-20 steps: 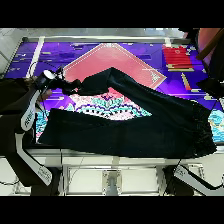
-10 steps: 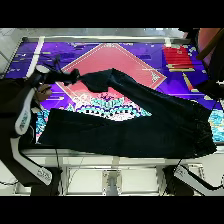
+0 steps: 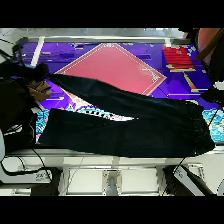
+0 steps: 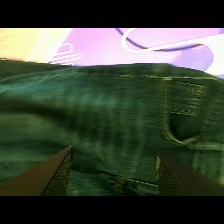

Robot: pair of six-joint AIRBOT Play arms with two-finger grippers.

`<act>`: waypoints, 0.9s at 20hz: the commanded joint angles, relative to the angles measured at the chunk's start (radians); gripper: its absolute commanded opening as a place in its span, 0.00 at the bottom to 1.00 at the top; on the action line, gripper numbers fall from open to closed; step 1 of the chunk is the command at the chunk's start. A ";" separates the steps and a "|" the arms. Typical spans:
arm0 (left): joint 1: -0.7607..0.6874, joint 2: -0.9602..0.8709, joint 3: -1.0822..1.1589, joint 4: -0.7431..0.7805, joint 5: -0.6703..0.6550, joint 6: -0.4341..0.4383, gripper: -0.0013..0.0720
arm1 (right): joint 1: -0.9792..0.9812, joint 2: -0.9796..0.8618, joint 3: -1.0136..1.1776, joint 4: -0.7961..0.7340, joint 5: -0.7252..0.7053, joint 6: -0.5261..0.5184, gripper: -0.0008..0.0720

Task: Fold the clothes and pants, and hang the long-sleeved shirts on hangers.

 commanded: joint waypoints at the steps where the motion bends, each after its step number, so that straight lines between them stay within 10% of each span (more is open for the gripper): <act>1: 0.034 -0.018 0.001 0.137 -0.046 -0.082 0.04 | 0.000 0.008 -0.003 0.004 -0.015 0.002 0.77; 4: 0.030 -0.162 0.000 0.157 -0.129 -0.115 0.16 | 0.001 -0.004 -0.006 0.035 -0.018 0.002 0.77; 6: 0.029 -0.246 0.001 0.156 -0.197 -0.093 1.00 | 0.001 -0.006 -0.006 0.039 -0.016 0.002 0.77; 10: 0.037 -0.242 0.002 -0.020 -0.002 -0.079 0.98 | 0.001 -0.006 -0.006 0.024 -0.014 0.009 0.77; 13: -0.059 -0.222 0.002 -0.232 0.108 0.139 0.98 | 0.001 -0.006 -0.006 0.026 -0.016 0.011 0.77; 18: -0.422 -0.251 0.002 0.318 0.095 0.126 0.98 | 0.001 -0.006 -0.006 0.029 -0.006 0.029 0.77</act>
